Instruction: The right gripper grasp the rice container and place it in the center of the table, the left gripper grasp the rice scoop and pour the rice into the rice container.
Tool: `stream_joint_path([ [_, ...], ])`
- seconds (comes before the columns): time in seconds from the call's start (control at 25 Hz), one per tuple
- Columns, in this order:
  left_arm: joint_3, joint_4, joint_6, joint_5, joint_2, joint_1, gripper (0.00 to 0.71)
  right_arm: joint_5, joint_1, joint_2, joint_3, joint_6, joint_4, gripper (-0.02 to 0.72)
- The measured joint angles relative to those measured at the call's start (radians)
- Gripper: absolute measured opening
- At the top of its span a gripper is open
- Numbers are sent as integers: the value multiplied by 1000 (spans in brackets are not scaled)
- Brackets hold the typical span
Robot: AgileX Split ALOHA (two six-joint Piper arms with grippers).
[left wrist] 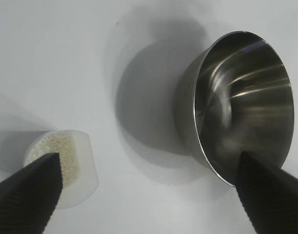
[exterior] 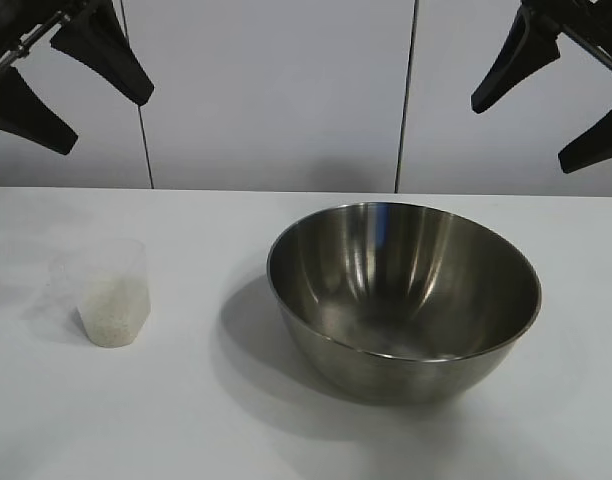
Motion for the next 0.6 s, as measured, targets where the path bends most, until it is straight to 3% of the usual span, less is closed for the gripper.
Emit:
stream_joint_path([
  [0.28, 0, 0, 0, 0, 0, 0, 694, 0, 0, 0, 0, 0, -16, 641],
  [0.48, 0, 0, 1, 0, 0, 0, 694, 0, 1, 20, 0, 37, -185, 641],
  [0.6, 0, 0, 0, -1, 0, 0, 694, -43, 35, 69, 18, 49, -228, 641],
])
